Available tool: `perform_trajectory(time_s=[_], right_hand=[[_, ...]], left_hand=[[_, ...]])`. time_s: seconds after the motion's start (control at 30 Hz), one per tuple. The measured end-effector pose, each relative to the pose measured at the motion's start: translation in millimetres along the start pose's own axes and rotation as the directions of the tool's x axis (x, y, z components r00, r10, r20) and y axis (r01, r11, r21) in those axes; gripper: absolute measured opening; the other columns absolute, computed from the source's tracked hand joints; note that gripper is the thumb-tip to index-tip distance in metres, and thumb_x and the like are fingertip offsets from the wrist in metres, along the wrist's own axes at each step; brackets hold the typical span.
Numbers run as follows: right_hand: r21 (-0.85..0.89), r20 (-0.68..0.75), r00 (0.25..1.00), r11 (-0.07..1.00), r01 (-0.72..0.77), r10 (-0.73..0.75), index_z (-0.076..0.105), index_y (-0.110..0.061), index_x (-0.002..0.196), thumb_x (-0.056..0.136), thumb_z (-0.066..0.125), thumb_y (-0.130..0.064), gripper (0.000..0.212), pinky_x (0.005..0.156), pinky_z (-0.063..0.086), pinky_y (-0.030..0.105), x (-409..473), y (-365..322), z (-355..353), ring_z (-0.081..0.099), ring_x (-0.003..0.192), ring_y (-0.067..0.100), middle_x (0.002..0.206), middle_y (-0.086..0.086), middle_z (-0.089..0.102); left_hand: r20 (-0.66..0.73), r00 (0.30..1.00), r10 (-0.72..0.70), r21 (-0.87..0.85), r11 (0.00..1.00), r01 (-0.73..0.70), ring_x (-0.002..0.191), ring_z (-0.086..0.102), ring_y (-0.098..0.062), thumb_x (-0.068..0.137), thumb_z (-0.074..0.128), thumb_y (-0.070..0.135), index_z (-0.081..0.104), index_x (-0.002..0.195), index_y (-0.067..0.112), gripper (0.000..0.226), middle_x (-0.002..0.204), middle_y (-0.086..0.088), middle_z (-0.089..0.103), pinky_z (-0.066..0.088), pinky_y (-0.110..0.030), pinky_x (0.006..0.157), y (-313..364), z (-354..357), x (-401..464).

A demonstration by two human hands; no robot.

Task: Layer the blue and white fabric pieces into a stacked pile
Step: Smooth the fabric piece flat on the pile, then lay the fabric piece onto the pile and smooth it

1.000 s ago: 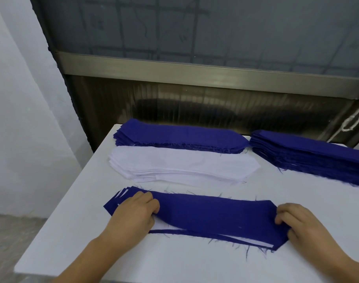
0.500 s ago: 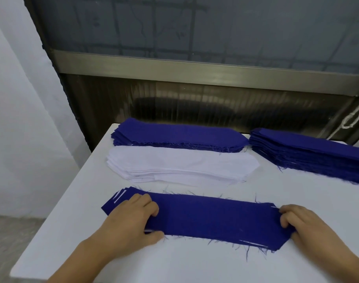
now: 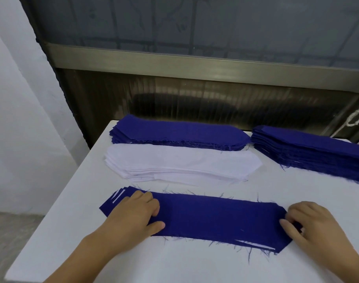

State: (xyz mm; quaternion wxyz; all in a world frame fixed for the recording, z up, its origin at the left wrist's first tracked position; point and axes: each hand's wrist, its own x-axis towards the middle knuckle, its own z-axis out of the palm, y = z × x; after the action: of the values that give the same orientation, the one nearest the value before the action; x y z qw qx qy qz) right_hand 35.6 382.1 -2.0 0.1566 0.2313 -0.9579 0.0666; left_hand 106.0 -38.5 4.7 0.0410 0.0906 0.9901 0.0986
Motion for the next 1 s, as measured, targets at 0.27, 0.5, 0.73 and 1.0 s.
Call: perform_trajectory(time_s=[0.27, 0.5, 0.73, 1.0], right_hand=[[0.045, 0.009, 0.996, 0.995, -0.087, 0.087, 0.067, -0.017, 0.079, 0.072, 0.08, -0.007, 0.018, 0.074, 0.044, 0.033, 46, -7, -7, 0.053, 0.088, 0.022, 0.094, -0.001, 0.059], [0.272, 0.009, 1.0, 0.962, 0.003, -0.006, 0.063, -0.022, 0.108, 0.095, 0.058, -0.02, 0.013, 0.081, 0.04, 0.022, 177, -44, 16, 0.048, 0.099, 0.008, 0.106, -0.01, 0.056], [0.302, 0.239, 0.97, 0.945, -0.124, 0.051, 0.058, -0.021, 0.116, 0.096, 0.057, -0.029, 0.021, 0.095, 0.044, 0.032, 259, -51, 50, 0.048, 0.109, 0.019, 0.113, -0.003, 0.051], [0.325, 0.256, 0.966, 0.939, -0.116, 0.03, 0.058, -0.027, 0.093, 0.095, 0.059, -0.031, 0.005, 0.088, 0.045, 0.033, 277, -42, 69, 0.05, 0.096, 0.015, 0.098, -0.007, 0.053]], left_hand=[[0.041, 0.999, -0.016, -0.024, 1.0, 0.017, 0.088, 0.041, -0.004, 0.09, 0.048, 0.054, 0.046, 0.09, 0.035, 0.019, 0.092, 0.018, 0.047, 0.038, -0.021, 0.074, 5, -15, 21], [-0.324, 0.946, 0.0, -0.142, 0.989, -0.049, 0.1, 0.052, -0.012, 0.097, 0.05, 0.03, 0.061, 0.115, 0.023, 0.022, 0.111, 0.007, 0.059, 0.047, -0.03, 0.086, 23, -41, 115], [-0.359, 0.925, -0.121, -0.242, 0.97, 0.033, 0.104, 0.057, -0.019, 0.098, 0.051, 0.022, 0.06, 0.121, 0.015, 0.025, 0.122, -0.003, 0.059, 0.048, -0.029, 0.085, 6, -52, 211], [-0.22, 0.968, -0.12, -0.235, 0.97, 0.066, 0.114, 0.048, -0.019, 0.094, 0.059, 0.034, 0.063, 0.12, 0.021, 0.029, 0.123, 0.001, 0.056, 0.042, -0.04, 0.1, -9, -48, 238]])
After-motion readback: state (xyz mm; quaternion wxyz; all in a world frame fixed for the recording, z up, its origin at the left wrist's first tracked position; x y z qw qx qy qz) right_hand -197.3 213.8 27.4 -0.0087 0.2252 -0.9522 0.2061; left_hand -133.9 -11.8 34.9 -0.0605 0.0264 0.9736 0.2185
